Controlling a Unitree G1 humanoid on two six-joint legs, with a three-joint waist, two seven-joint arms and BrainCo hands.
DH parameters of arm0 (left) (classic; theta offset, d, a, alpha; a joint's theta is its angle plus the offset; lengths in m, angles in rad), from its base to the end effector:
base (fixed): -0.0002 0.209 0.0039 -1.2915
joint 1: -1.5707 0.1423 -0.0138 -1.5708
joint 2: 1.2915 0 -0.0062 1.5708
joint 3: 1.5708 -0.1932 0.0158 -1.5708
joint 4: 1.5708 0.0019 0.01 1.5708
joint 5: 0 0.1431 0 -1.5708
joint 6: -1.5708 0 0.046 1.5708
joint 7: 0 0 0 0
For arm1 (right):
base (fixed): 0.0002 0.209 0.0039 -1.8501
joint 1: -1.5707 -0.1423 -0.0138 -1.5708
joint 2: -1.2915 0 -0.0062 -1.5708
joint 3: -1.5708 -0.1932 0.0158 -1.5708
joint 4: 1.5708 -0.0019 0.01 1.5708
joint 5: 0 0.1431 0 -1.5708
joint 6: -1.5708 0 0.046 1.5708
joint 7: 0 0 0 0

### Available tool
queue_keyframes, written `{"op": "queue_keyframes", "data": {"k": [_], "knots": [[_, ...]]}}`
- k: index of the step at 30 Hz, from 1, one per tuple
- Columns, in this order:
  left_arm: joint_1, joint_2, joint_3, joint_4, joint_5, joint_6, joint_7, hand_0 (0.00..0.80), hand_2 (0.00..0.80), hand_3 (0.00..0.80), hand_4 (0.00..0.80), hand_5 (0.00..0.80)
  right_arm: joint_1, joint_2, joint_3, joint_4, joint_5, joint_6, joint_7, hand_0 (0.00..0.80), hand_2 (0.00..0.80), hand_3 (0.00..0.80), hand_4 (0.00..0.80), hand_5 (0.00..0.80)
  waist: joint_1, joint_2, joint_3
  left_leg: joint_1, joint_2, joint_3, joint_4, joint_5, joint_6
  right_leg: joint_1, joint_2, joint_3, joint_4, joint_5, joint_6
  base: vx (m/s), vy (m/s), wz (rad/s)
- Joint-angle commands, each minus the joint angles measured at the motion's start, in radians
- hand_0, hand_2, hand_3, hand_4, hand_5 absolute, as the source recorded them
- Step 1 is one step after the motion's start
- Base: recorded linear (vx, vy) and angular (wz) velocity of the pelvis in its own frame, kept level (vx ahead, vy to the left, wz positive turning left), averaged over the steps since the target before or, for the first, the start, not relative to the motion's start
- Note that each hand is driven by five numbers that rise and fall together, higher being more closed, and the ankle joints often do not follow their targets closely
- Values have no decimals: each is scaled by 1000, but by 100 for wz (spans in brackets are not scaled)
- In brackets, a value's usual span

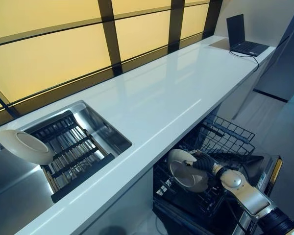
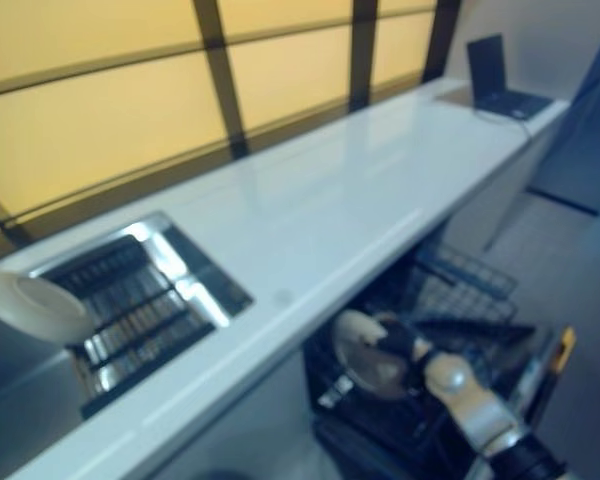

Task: Take plates into dishwasher

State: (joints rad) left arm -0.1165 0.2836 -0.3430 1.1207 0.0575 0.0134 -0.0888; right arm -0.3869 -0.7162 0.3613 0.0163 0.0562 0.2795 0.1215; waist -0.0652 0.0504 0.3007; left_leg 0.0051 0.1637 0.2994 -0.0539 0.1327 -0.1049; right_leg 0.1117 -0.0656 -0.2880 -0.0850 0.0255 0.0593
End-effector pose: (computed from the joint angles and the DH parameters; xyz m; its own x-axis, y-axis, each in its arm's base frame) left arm 0.1317 0.2193 -0.1126 0.4657 0.0259 -0.8846 0.4217 0.8723 0.2475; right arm 0.2703 -0.2111 0.1135 0.9484 0.2610 -0.1802 -0.3135 0.6854 -0.6572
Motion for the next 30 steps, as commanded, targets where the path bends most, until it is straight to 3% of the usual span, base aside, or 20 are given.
{"op": "queue_keyframes", "data": {"k": [1,14,18,19,22,23,24,30], "knots": [[-4,34,-38,1,24,-7,-5,0,0,0,0,0,-6,19,8,-26,-89,-86,-6,800,800,800,800,800,-6,-47,-47,-75,12,66,-12,23,-47,-1,55,20,89,-118,-17,0,0,0],[-21,49,-40,-19,25,16,-10,0,0,0,0,0,-58,-29,78,58,-337,-146,22,800,800,800,800,800,18,-49,-28,-95,2,39,-7,23,-45,-2,58,17,75,-105,-12,-3,1,0],[-22,54,-41,-24,28,20,-15,0,0,0,0,0,-77,-32,112,112,-353,-134,33,800,800,800,800,800,27,-44,-22,-108,6,49,-7,41,-37,-9,60,4,71,-91,-17,-19,6,0],[-21,54,-41,-23,28,20,-15,0,0,0,0,0,-76,-31,113,115,-355,-135,34,800,800,800,800,800,25,-47,-25,-98,-1,35,-13,26,-48,0,57,12,70,-104,-12,0,0,0],[-26,53,-41,-28,33,20,-19,0,0,0,0,0,-78,-12,127,169,-382,-146,39,800,800,800,800,800,34,-42,-19,-112,4,43,-10,42,-38,-8,62,1,69,-91,-17,-11,10,0],[-25,52,-42,-28,34,20,-20,0,0,0,0,0,-77,-10,129,173,-384,-146,40,800,800,800,800,800,32,-45,-22,-102,-3,30,-15,27,-48,2,58,9,68,-105,-11,-63,7,0],[-27,51,-44,-30,34,21,-20,0,0,0,0,0,-78,-6,134,186,-386,-149,37,800,800,800,800,800,36,-41,-19,-112,4,42,-11,42,-38,-6,62,0,68,-92,-17,66,3,1],[-35,45,-55,-37,46,28,-27,0,0,0,0,0,-71,37,152,259,-385,-152,9,800,800,800,800,800,42,-43,-20,-105,-6,23,-14,29,-47,8,55,2,67,-107,-12,3,3,1]]}}
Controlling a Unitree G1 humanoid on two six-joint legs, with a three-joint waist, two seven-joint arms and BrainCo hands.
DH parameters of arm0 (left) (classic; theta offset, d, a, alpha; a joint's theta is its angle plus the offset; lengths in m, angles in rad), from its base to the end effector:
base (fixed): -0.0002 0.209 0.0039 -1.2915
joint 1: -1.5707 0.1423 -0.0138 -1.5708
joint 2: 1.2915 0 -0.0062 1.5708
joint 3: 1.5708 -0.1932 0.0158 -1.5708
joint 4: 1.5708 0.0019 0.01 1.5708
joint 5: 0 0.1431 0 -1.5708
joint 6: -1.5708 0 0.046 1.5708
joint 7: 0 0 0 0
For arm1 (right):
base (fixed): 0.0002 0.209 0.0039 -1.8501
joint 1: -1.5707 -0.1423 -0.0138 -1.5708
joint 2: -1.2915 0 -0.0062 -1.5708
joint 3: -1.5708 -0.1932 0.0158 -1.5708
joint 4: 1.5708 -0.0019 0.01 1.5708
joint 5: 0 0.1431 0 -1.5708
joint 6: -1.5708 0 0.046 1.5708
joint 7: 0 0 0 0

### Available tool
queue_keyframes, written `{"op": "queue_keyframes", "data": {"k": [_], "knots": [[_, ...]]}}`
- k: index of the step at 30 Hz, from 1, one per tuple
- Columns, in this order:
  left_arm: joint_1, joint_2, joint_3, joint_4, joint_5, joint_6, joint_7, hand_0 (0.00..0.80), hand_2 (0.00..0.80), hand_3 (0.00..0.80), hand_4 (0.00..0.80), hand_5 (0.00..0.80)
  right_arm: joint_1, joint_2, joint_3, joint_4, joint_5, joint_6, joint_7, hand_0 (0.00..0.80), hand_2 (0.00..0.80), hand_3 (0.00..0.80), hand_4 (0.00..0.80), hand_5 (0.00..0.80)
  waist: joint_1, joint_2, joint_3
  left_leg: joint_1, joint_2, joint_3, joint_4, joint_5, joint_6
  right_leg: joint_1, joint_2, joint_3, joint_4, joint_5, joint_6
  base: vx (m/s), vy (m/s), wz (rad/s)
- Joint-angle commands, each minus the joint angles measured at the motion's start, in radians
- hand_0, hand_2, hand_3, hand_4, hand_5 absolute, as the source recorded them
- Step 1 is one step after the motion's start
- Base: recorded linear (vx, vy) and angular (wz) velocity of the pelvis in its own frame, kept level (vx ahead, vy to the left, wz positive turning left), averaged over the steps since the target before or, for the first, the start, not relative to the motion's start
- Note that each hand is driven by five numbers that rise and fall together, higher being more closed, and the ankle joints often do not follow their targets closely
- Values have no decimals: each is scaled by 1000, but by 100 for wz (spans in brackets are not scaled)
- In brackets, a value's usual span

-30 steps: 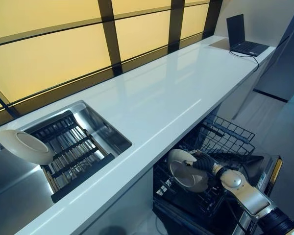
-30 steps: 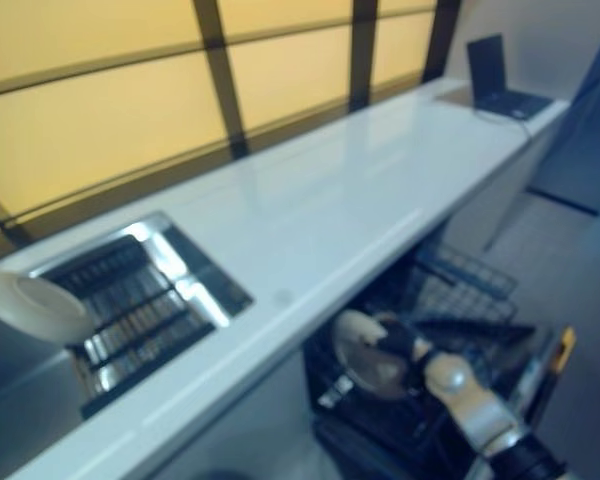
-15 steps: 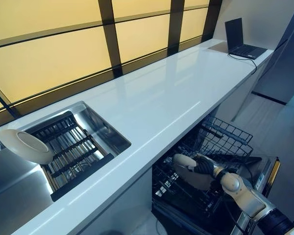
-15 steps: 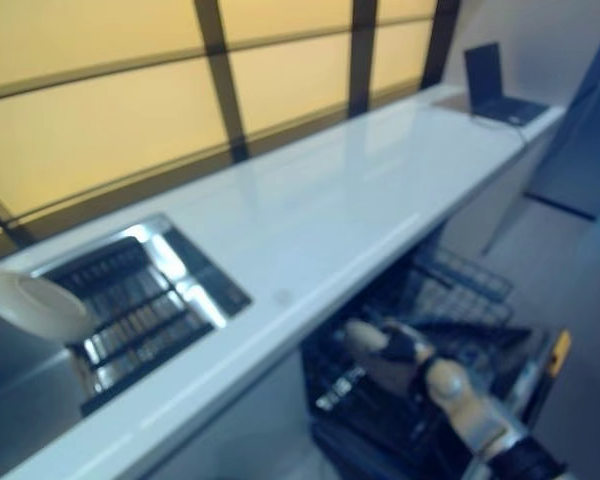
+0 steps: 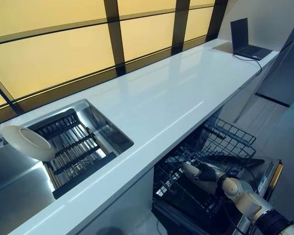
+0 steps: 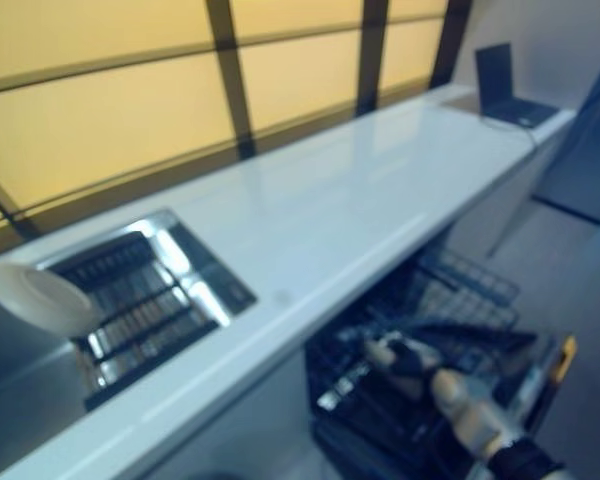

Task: Take plates into dishwasher

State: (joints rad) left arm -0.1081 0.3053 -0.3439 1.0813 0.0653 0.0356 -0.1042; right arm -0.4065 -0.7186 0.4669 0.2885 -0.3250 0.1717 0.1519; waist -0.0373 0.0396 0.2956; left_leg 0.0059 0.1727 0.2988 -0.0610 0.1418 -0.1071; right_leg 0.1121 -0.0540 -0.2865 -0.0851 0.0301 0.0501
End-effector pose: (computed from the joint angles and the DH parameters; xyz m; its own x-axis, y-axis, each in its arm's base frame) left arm 0.1339 0.2245 -0.1094 0.4659 0.0276 -0.8844 0.4335 0.8642 0.2554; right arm 0.2753 -0.2315 0.0745 0.9304 0.1376 -0.3397 -0.3665 0.3464 -0.8635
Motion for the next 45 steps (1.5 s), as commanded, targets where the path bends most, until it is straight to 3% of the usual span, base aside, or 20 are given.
{"op": "queue_keyframes", "data": {"k": [1,13,22,35,45], "knots": [[-49,23,-58,-1,37,10,-12,0,0,0,0,0,-55,49,49,0,1,-38,-29,800,800,800,800,800,19,-28,-12,-119,-8,35,-2,35,-35,-3,47,-9,68,-97,-9,-65,2,0],[-48,10,-75,-12,51,14,-15,0,0,0,0,0,-53,150,48,150,30,20,-119,800,800,800,800,800,30,-17,-9,-115,-22,16,-10,22,-48,7,36,-15,57,-106,-3,11,3,1],[-64,1,-105,-16,55,7,-21,0,0,0,0,0,-126,205,65,272,39,37,-176,800,800,800,800,800,56,-2,5,-120,-29,16,-6,20,-49,2,18,-57,48,-97,-2,0,0,0],[-75,7,-136,-29,42,-8,-28,0,0,0,0,0,-214,191,77,330,-3,51,-208,800,800,800,800,800,68,8,20,-130,-35,25,-9,18,-48,-16,5,-77,36,-82,3,0,0,0],[-90,16,-165,-31,48,-12,-28,0,0,0,0,0,-284,160,80,489,-46,39,-191,800,800,800,800,800,89,16,27,-137,-45,15,-12,15,-43,-25,7,-89,31,-78,3,-20,-1,1]]}}
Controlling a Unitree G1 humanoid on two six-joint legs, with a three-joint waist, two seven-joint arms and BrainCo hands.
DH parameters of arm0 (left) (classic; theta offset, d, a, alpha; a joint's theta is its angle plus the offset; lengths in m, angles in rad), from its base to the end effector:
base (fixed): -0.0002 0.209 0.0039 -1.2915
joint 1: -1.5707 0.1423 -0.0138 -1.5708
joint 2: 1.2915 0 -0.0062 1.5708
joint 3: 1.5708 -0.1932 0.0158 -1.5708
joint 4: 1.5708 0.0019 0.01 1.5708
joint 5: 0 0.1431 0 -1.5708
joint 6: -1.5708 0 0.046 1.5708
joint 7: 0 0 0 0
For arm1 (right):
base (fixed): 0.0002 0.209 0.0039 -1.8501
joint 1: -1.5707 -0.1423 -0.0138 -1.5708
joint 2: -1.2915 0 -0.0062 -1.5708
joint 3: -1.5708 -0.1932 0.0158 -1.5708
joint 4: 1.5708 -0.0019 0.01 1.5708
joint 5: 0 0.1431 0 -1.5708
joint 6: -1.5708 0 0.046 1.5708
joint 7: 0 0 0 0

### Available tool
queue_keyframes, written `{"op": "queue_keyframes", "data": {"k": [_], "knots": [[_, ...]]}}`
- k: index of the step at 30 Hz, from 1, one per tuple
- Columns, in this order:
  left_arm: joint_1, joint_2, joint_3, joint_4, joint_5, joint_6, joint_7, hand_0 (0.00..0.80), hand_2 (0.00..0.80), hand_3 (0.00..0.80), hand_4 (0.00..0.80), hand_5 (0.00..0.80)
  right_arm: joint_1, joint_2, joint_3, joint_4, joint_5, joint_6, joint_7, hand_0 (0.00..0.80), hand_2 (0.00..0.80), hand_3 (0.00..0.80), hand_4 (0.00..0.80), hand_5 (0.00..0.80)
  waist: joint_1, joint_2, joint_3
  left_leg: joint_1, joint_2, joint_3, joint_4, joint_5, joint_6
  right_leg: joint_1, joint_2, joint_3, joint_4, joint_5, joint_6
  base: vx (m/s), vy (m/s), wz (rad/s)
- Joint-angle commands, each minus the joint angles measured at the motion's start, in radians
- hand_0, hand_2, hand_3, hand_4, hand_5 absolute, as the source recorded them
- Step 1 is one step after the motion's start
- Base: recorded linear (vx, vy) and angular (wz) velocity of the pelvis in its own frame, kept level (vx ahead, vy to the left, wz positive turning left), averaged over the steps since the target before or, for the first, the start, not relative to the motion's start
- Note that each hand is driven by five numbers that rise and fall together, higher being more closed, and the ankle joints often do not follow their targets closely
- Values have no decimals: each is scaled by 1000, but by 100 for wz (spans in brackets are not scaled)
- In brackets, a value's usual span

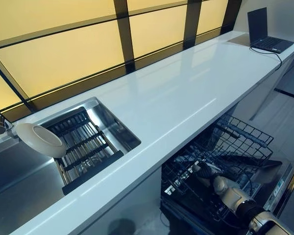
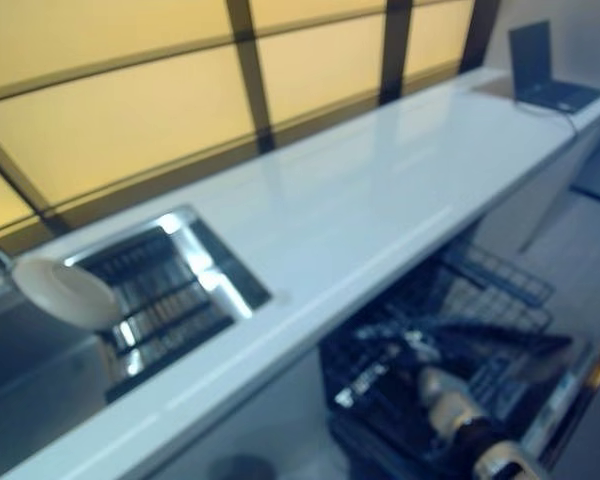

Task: Take plates into dishwasher

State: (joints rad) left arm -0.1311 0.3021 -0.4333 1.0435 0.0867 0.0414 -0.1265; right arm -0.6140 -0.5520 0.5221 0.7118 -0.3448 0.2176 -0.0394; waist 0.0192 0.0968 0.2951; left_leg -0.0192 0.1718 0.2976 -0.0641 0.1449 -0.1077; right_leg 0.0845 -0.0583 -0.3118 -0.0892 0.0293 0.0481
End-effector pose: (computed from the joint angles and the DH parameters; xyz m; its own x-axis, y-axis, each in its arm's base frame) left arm 0.1446 0.2116 -0.1067 0.4738 -0.0404 -0.8797 0.5380 0.8041 0.2528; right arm 0.3102 -0.2233 0.0535 0.9465 -0.0954 -0.3083 -0.2516 0.3802 -0.8900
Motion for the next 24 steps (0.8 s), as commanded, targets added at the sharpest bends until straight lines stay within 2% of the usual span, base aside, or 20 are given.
{"op": "queue_keyframes", "data": {"k": [1,11,24], "knots": [[-67,21,-77,5,26,-19,-6,0,0,0,0,0,-80,-9,23,78,-29,-6,2,800,800,800,800,800,34,-40,27,-112,-45,15,-10,11,-42,3,11,-64,36,-78,4,-19,0,5],[-62,33,-87,-3,36,-23,-6,0,0,0,0,0,-94,-34,-1,181,-34,-29,-5,800,800,800,800,800,46,-31,33,-117,-54,1,-13,12,-37,1,15,-65,44,-81,1,-12,-5,4],[-57,39,-92,-23,35,-21,-8,0,0,0,0,0,-92,-38,-12,200,-47,-36,-11,800,800,800,800,800,46,-32,37,-111,-54,0,-13,10,-32,2,18,-63,49,-82,-1,-2,-2,2]]}}
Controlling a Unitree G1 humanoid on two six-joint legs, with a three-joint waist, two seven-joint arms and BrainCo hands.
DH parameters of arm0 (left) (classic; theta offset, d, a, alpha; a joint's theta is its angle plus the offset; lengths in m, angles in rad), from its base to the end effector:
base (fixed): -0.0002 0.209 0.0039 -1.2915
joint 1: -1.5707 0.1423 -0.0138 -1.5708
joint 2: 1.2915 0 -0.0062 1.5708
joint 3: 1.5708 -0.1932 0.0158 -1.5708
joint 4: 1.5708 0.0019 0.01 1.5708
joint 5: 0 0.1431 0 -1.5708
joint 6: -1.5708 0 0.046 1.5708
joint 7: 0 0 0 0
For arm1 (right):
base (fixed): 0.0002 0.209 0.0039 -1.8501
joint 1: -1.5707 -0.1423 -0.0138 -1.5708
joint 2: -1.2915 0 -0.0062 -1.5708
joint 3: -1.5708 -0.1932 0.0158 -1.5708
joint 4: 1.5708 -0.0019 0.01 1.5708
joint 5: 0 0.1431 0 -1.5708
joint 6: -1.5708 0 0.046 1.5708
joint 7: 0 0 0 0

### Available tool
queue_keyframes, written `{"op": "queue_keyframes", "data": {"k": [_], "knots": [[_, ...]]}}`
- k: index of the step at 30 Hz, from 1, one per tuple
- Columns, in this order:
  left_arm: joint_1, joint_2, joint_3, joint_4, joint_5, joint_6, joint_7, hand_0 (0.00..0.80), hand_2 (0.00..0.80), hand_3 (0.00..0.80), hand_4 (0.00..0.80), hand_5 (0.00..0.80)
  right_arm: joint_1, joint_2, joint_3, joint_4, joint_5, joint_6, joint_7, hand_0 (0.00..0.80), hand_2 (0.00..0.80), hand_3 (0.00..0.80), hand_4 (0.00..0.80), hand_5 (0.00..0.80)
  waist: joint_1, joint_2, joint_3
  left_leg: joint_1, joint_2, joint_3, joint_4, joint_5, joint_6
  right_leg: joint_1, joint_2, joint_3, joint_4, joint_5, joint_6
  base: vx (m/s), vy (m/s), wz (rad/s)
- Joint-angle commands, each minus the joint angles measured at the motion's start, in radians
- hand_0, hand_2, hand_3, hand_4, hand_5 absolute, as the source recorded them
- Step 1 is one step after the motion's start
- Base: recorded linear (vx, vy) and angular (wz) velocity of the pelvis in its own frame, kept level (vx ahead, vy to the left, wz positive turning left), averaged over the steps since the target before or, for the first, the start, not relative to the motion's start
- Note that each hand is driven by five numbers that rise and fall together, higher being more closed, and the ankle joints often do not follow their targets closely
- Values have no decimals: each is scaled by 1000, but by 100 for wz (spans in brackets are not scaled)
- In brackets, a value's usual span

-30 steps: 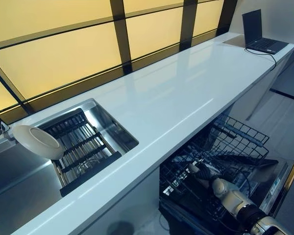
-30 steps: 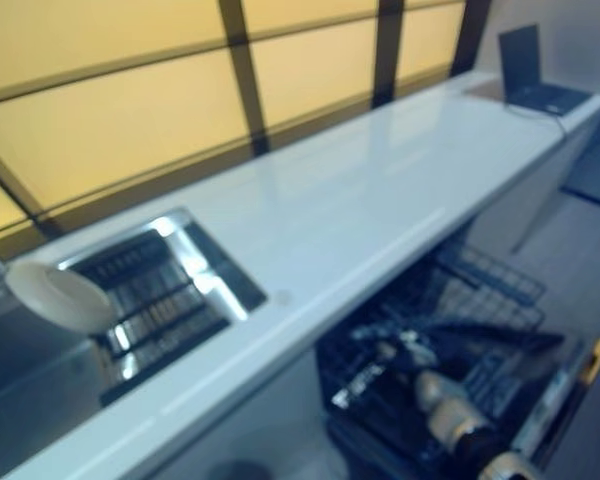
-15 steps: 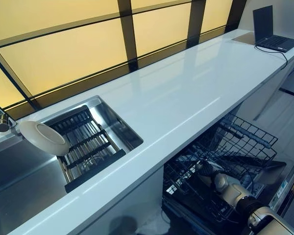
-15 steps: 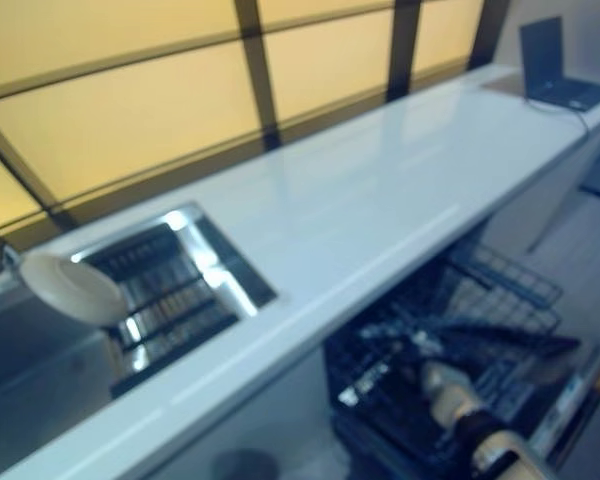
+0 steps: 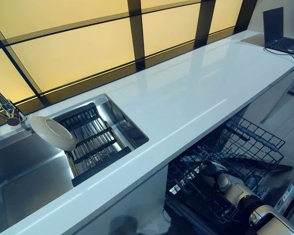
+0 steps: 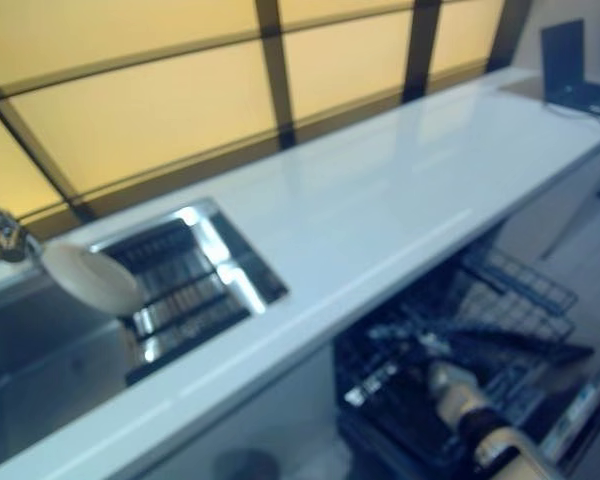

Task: Take plates into dishwasher

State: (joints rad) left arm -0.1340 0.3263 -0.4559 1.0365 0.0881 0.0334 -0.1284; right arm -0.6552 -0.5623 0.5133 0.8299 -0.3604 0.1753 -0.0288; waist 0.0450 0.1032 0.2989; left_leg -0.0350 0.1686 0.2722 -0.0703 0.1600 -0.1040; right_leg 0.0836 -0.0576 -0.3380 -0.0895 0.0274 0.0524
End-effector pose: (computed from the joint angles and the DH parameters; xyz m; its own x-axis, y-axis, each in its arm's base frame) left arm 0.1461 0.2172 -0.1045 0.4796 -0.0357 -0.8767 0.5568 0.7846 0.2727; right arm 0.3144 -0.2387 0.0545 0.9336 -0.1416 -0.3291 -0.2612 0.3594 -0.8959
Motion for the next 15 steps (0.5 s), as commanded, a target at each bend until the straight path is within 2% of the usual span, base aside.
{"op": "queue_keyframes", "data": {"k": [1,3,4,5,7,8,9,10,12,15], "knots": [[-56,16,-70,-15,33,-14,-6,0,0,0,0,0,-52,-28,-5,88,-33,2,-25,800,800,800,800,800,21,-39,33,-95,-50,25,-7,-5,-35,4,18,-37,48,-80,-5,0,0,0],[-59,16,-70,-15,35,-14,-7,0,0,0,0,0,-52,-28,-5,90,-37,1,-32,800,800,800,800,800,21,-39,34,-94,-50,24,-7,-6,-35,3,17,-37,49,-79,-5,0,0,0],[-59,16,-70,-14,35,-13,-6,0,0,0,0,0,-52,-29,-6,89,-38,1,-32,756,756,756,756,756,20,-40,35,-93,-50,24,-7,-6,-35,3,17,-37,50,-79,-4,0,0,0],[-60,15,-71,-14,34,-12,-5,0,0,0,0,0,-51,-30,-8,90,-40,-2,-33,671,671,671,671,671,20,-40,36,-93,-49,24,-7,-7,-35,2,17,-37,50,-79,-4,0,0,0],[-63,16,-72,-17,33,-7,-5,0,0,0,0,0,-51,-28,-7,84,-38,4,-36,602,602,602,602,602,19,-42,38,-92,-49,24,-6,-7,-33,0,17,-37,52,-78,-4,0,0,0],[-64,17,-72,-18,33,-5,-4,0,0,0,0,0,-53,-28,-7,83,-40,6,-37,533,533,533,533,533,19,-42,39,-92,-49,24,-6,-7,-33,0,17,-37,52,-78,-4,0,0,0],[-65,17,-72,-19,32,-4,-5,0,0,0,0,0,-53,-28,-6,82,-40,9,-41,402,402,402,402,402,19,-42,39,-92,-49,23,-7,-7,-33,0,17,-37,52,-77,-4,0,0,0],[-66,17,-71,-19,32,-3,-4,0,0,0,0,0,-52,-29,-7,82,-37,7,-43,154,154,154,154,154,19,-42,40,-91,-49,23,-7,-7,-33,-1,17,-37,52,-77,-4,0,0,0],[-62,18,-71,-17,30,-6,-2,0,0,0,0,0,-48,-29,-11,77,-41,7,-42,0,0,0,0,0,17,-43,38,-89,-50,24,-7,-8,-33,0,17,-36,52,-78,-4,0,0,0],[-64,17,-70,-18,30,-1,-4,0,0,0,0,0,-43,-25,-12,79,-43,9,-48,0,0,0,0,0,16,-43,37,-86,-49,25,-8,-9,-32,1,17,-36,54,-79,-3,0,0,0]]}}
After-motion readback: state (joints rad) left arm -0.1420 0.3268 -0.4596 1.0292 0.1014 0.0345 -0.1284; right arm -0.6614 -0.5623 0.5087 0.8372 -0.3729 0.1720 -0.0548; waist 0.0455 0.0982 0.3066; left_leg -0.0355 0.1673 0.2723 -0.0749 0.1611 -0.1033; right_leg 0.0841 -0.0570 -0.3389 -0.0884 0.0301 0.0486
